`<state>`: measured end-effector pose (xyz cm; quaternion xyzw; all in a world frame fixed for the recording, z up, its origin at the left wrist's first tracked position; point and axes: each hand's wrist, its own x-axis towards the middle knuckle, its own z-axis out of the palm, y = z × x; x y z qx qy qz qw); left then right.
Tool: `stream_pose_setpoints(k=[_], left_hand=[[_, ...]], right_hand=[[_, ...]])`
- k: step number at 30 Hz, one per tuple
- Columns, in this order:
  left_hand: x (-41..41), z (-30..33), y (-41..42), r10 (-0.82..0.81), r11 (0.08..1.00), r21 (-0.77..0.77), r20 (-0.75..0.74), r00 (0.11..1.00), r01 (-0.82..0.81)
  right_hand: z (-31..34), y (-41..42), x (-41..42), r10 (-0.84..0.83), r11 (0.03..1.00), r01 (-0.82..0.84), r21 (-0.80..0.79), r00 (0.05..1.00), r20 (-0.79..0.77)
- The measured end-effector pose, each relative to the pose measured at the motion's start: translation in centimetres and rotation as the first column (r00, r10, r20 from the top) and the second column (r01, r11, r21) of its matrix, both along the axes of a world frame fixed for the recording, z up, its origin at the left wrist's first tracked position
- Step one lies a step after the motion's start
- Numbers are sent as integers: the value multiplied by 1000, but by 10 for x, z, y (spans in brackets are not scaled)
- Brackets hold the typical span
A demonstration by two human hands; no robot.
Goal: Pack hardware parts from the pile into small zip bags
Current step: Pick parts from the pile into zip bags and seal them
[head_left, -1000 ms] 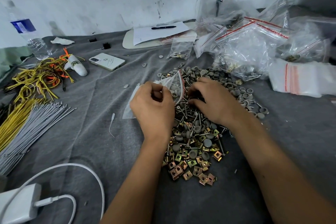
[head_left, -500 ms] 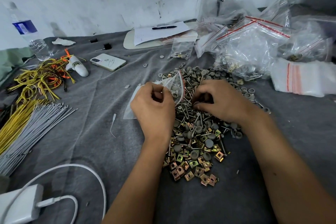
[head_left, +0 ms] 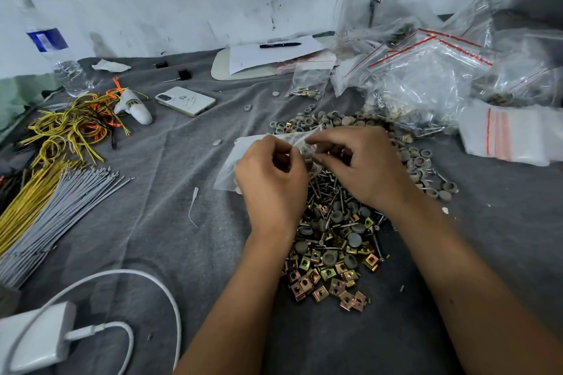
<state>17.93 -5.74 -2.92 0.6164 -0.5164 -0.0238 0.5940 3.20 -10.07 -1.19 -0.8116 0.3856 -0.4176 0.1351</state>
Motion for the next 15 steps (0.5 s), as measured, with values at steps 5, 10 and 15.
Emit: stream_pose_setpoints(k=[5,10,15], left_hand=[[3,1,-1,41,999,5,-104,994,-41],[6,2,-2,80,997,4,-182,980,-81],[6,4,-2,92,995,-15,-209,974,-97]], right_hand=[[0,-4,-7,-159,987,161,5,965,207],[-8,-9,-8,-73,992,90,93,981,-179],[-8,-6,-6,75,979,-2,203,933,-353]])
